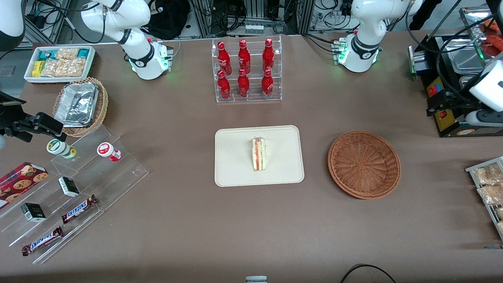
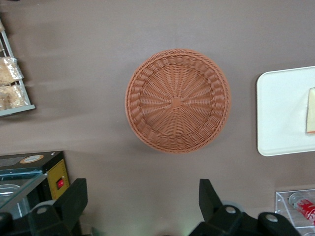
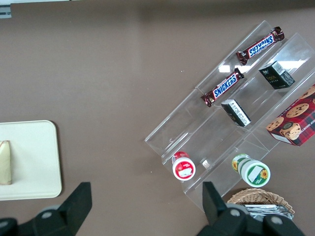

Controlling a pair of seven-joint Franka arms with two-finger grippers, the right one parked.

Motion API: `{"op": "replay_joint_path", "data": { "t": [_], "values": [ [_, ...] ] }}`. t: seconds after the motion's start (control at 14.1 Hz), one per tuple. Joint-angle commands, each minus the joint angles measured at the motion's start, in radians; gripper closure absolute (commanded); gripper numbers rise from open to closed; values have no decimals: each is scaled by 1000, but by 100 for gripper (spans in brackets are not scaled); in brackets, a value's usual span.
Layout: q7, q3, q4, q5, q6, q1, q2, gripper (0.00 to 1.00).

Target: Place sandwich from basket to tray

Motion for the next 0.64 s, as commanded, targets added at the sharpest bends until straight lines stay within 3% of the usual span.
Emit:
{"op": "replay_joint_path", "data": {
  "t": [0.0, 0.57],
  "values": [
    [-33, -7, 34, -11, -13, -1, 4, 0],
    [-39, -1, 83, -8, -57, 1, 1, 0]
  ]
}}
